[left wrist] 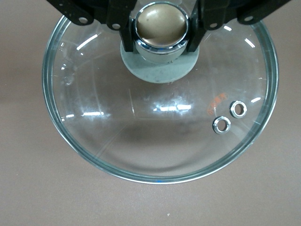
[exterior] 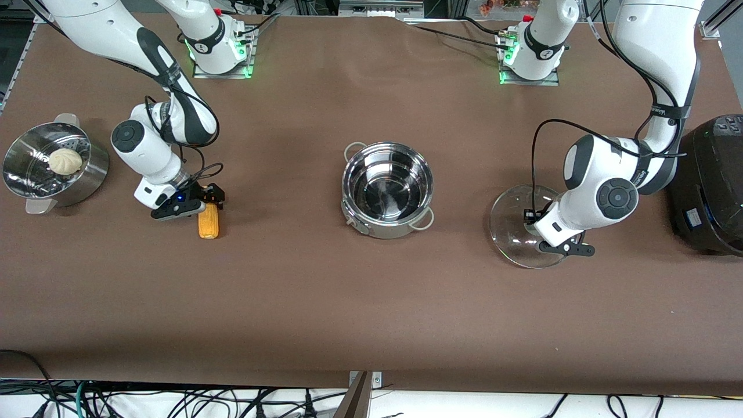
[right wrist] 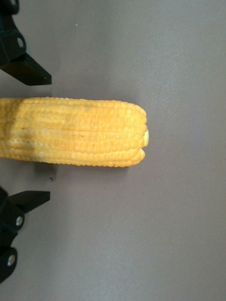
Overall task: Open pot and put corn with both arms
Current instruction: 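Lower the glass lid onto the table with the left gripper, then carry the corn over the pot with the right gripper while the left gripper releases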
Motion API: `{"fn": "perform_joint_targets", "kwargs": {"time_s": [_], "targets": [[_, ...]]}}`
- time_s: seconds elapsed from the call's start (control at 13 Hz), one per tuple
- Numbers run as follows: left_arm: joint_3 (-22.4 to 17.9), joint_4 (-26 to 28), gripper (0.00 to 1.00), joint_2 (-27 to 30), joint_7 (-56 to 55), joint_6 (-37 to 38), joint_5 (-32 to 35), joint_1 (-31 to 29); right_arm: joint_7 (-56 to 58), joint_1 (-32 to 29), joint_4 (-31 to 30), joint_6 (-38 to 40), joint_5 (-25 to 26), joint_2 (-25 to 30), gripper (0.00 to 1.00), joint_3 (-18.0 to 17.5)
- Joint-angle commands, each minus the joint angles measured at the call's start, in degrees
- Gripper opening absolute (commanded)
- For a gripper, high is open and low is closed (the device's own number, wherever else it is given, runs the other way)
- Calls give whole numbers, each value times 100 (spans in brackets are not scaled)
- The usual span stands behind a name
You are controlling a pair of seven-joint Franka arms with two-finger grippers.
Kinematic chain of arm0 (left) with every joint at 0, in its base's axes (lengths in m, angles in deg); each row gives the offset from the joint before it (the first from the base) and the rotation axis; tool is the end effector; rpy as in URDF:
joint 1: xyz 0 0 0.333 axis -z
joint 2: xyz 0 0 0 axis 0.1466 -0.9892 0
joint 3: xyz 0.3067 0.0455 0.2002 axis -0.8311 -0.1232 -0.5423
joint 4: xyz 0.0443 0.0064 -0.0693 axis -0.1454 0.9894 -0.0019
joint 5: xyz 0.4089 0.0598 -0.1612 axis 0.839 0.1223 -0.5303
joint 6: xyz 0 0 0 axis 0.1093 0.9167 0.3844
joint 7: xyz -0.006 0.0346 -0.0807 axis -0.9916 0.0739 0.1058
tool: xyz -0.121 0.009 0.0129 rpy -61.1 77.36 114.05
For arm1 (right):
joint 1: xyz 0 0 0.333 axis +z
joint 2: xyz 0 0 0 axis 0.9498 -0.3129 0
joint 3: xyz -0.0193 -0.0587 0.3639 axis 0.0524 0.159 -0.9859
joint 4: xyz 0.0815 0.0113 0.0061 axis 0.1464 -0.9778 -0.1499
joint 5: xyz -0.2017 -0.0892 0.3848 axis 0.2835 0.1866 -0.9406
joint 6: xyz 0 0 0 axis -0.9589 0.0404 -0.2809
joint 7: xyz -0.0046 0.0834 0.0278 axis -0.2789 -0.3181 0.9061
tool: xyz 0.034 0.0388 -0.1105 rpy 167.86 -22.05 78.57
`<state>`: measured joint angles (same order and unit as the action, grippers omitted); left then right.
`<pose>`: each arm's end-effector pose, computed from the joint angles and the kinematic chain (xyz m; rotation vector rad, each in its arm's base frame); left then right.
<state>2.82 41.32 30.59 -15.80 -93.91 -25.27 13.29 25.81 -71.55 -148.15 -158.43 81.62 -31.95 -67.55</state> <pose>0.6737 -0.0886 0.2555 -3.1062 0.1237 0.2789 0.5689 0.0425 0.1693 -3.0868 -0.4054 -0.2591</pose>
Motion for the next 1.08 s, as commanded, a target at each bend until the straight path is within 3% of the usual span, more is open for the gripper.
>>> {"fn": "perform_joint_targets", "kwargs": {"time_s": [0.0, 0.23, 0.31, 0.62, 0.77, 0.92, 1.0], "targets": [[66, 218, 21, 187, 65, -109, 117, -81, 40, -31, -3, -191, -86, -80, 76, -51], [66, 657, 21, 187, 223, -758, 117, -195, 49, -13, -3, -182, -86, -63, 41, -51], [66, 701, 21, 187, 276, -813, 117, -239, 58, -13, -3, -182, -86, -37, 36, -60], [75, 693, 27, 135, 346, -822, 117, -319, 93, -13, -3, -59, -94, 270, 34, -69], [75, 702, 30, 126, 338, -822, 117, -319, 58, -4, -3, 404, -94, 664, 34, -69], [75, 702, 39, 91, 338, -822, 117, -319, -300, 4, 23, 1255, -94, 1296, 34, -278], [75, 693, 68, 91, 346, -822, 117, -319, -694, 13, 67, 1668, -94, 1613, 34, -462]]}}
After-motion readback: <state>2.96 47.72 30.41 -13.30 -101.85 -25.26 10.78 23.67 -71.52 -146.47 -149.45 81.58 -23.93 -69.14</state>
